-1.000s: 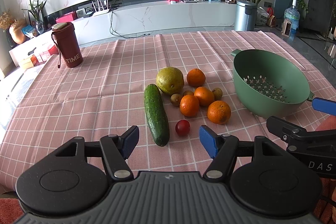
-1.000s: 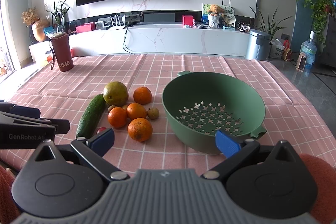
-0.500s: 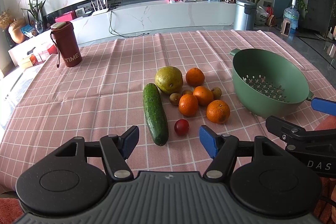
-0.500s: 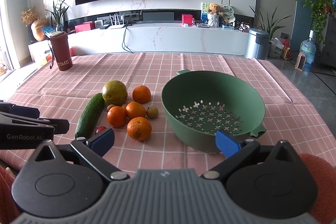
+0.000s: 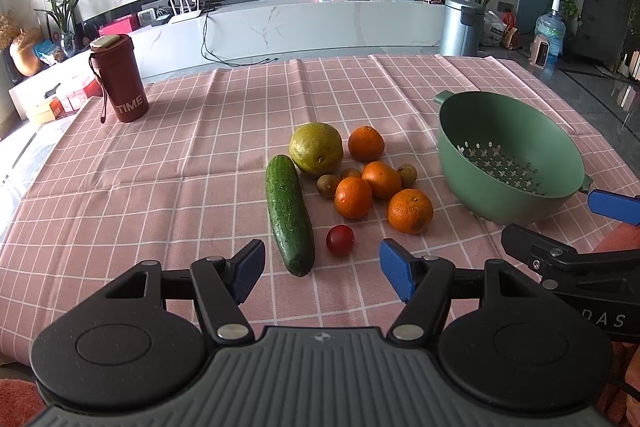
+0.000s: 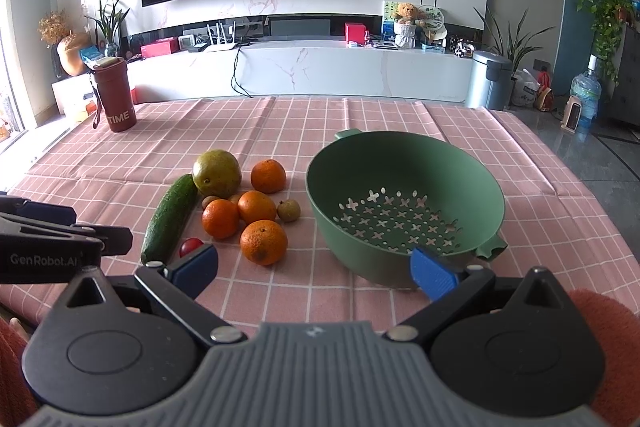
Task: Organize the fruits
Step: 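Grasp the large orange with the right tool while the left tool grasps the cucumber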
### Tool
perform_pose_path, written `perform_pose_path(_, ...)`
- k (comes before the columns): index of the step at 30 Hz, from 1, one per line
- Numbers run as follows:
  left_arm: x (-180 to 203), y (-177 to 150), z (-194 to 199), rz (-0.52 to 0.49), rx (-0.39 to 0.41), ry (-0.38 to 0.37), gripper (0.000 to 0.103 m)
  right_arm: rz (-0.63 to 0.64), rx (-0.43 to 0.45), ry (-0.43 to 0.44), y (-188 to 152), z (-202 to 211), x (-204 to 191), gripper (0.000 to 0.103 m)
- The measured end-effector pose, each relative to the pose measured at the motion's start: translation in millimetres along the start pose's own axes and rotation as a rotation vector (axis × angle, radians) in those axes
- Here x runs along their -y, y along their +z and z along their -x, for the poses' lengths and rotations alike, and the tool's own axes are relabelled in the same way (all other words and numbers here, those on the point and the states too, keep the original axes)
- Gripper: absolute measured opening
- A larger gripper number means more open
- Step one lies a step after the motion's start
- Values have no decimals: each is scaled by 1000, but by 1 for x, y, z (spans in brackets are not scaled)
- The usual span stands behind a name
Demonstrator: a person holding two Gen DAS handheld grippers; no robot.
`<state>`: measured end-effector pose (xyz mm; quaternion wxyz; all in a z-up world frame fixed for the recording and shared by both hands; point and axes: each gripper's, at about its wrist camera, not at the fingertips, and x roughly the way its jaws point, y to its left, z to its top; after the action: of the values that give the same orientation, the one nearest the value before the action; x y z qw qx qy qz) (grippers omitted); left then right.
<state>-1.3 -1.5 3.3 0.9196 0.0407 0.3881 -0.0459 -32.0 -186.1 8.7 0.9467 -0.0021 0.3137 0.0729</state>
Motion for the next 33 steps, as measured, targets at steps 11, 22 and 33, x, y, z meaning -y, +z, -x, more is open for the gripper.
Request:
perform_pose_path(11, -41, 31, -38, 103, -86, -68, 59, 57, -29, 131, 28, -22, -9, 81)
perform_pose_path(22, -69, 34, -103, 180, -147, -107, 58, -33, -209, 149, 28, -100, -36, 52)
perform_pose_path(33, -79, 38, -139, 244, -175, -136, 58, -146, -301, 66, 23, -144, -29, 48)
